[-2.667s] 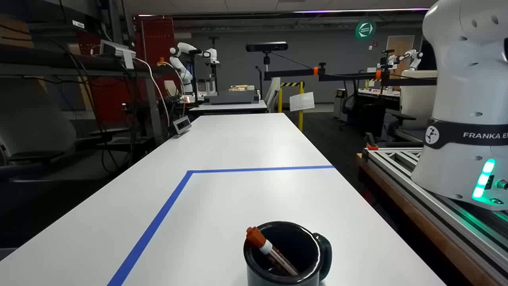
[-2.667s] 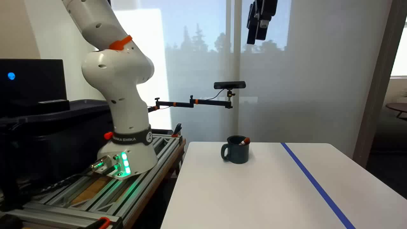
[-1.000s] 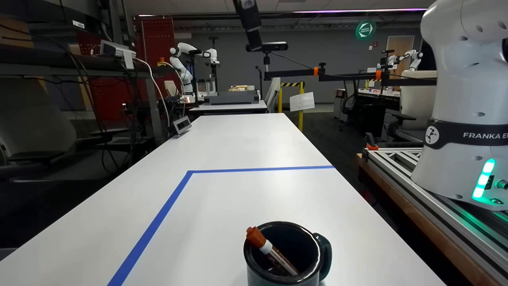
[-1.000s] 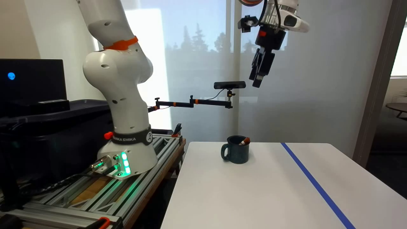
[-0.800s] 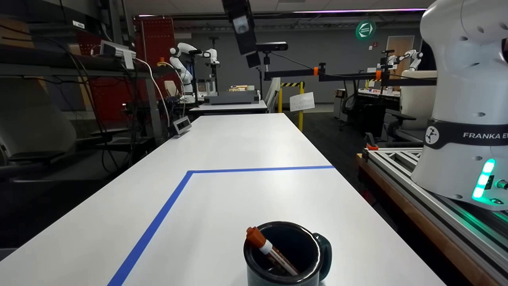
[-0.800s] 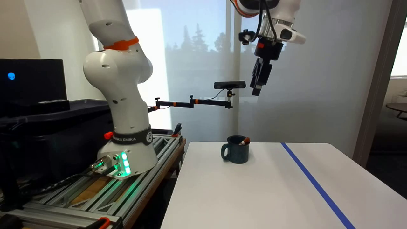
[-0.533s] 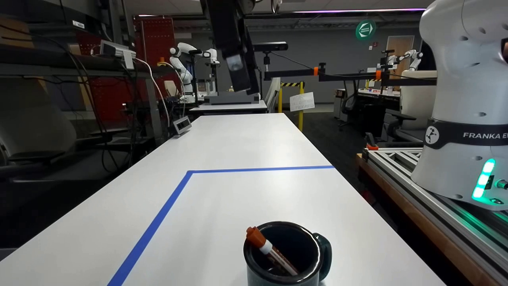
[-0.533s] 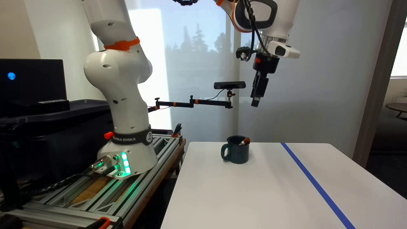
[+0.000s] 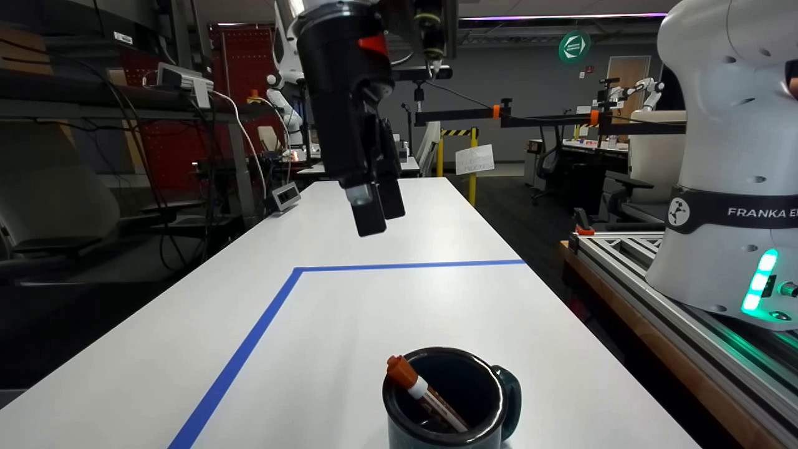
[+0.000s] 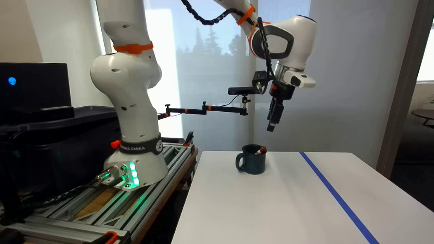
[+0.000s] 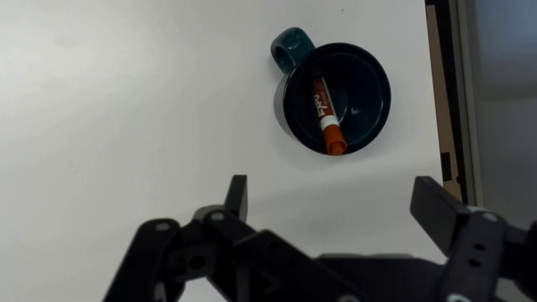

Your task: Move the marker to the table

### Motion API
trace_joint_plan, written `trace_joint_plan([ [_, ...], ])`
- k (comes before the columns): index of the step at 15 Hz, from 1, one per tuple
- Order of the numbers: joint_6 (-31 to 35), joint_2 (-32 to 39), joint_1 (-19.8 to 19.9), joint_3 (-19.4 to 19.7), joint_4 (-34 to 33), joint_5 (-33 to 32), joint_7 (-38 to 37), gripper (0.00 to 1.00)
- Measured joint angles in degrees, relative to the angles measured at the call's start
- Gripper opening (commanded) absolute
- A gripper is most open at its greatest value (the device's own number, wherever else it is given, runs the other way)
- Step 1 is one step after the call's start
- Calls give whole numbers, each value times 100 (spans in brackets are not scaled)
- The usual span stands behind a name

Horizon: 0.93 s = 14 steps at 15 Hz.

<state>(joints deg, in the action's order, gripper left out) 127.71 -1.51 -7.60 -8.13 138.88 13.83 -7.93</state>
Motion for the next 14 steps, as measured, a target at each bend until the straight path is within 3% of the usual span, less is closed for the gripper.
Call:
trace_joint_plan([
  [13,355,931,-79,-171,-214,370,23,100],
  [14,355,996,-79,-175,-245,370,23,96],
])
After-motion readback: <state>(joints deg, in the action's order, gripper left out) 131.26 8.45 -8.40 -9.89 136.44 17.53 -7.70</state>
